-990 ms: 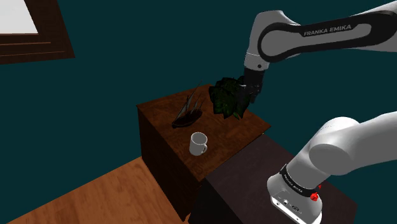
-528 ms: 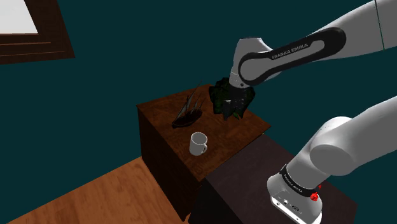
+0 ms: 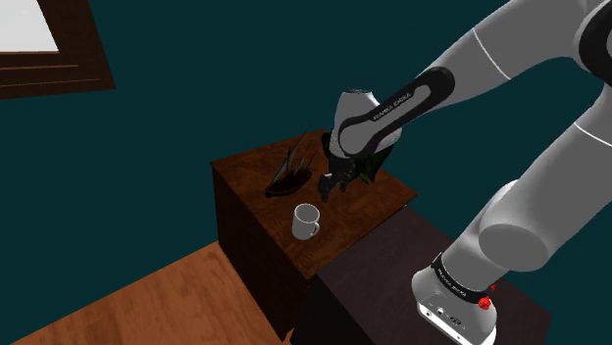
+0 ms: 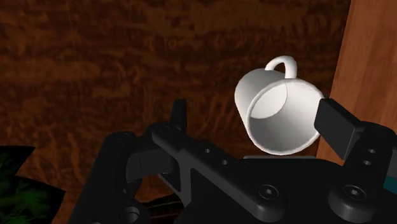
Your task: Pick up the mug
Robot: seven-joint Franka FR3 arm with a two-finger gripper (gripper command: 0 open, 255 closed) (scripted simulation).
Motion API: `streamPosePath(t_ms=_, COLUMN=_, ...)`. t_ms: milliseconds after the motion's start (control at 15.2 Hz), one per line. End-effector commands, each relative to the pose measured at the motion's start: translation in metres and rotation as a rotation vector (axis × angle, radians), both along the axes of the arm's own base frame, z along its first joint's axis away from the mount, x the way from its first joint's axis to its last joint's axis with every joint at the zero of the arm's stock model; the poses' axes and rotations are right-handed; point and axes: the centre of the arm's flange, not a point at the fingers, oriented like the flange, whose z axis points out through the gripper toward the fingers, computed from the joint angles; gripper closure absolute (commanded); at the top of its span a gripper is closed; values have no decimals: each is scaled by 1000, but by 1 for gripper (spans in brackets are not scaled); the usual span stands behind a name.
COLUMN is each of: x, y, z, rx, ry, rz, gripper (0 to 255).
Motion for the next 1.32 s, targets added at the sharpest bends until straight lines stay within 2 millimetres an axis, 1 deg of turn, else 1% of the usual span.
streamPosePath(t_ms=0, x=9, y=7, z=-24, rx=5, ry=-7, rz=9, gripper=0)
streamPosePath(t_ms=264, x=29, y=21, z=-70, rx=16, ry=-18, rz=25, gripper=0)
streamPosePath(t_ms=330, x=33, y=23, z=-78, rx=18, ry=-20, rz=28, gripper=0)
streamPosePath(t_ms=792, x=33, y=23, z=-115, rx=18, ry=-20, rz=28, gripper=0)
streamPosePath(t_ms=924, x=33, y=23, z=-118, rx=18, ry=-20, rz=28, gripper=0)
streamPosePath(t_ms=990, x=33, y=23, z=-119, rx=18, ry=-20, rz=28, gripper=255)
streamPosePath(t_ms=1254, x=32, y=23, z=-119, rx=18, ry=-20, rz=28, gripper=255)
